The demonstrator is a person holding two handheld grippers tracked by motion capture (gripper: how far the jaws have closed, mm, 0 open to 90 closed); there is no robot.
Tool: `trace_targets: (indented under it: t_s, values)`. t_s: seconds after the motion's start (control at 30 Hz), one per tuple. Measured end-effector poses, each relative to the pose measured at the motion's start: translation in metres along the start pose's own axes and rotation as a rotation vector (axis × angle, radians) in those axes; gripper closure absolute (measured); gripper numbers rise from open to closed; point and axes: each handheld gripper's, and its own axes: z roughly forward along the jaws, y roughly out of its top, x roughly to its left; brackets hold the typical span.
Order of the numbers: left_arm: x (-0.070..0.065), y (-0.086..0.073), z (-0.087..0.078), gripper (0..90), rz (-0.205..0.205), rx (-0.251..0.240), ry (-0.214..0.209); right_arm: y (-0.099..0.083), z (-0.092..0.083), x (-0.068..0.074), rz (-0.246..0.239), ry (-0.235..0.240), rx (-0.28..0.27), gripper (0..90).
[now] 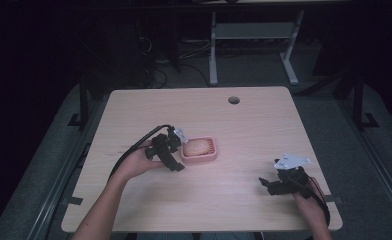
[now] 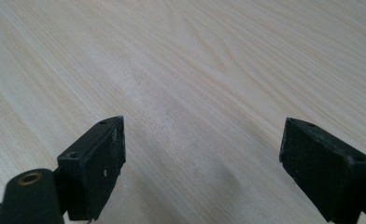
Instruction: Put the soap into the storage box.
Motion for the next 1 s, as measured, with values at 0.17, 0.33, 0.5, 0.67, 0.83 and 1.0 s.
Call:
trace_targets:
  t_s: [0.17, 0.33, 0.5, 0.67, 0.83, 1.0]
  values:
    - [0.0, -0.005, -0.001, 23.7, -0.009, -0.008, 0.0, 0.0, 0.0, 0.001, 0.003, -0.002, 0.001, 13.8]
    - [-0.002, -0.009, -0.002, 23.6, -0.012, -0.011, 0.0, 0.0, 0.0, 0.001, 0.007, 0.0, 0.003, 13.8]
    - [-0.005, -0.013, -0.001, 23.6, -0.013, -0.012, -0.001, 0.0, 0.001, 0.001, 0.0, -0.003, 0.006, 13.8]
    - [-0.006, -0.016, -0.001, 23.6, -0.016, -0.015, 0.001, 0.0, 0.001, 0.001, 0.003, -0.002, 0.008, 13.8]
    - [-0.009, -0.021, -0.001, 23.6, -0.022, -0.021, 0.003, 0.0, 0.001, 0.001, -0.001, -0.004, 0.011, 13.8]
    - [-0.011, -0.024, -0.001, 23.6, -0.025, -0.029, 0.004, 0.0, 0.001, 0.001, 0.0, -0.004, 0.012, 13.8]
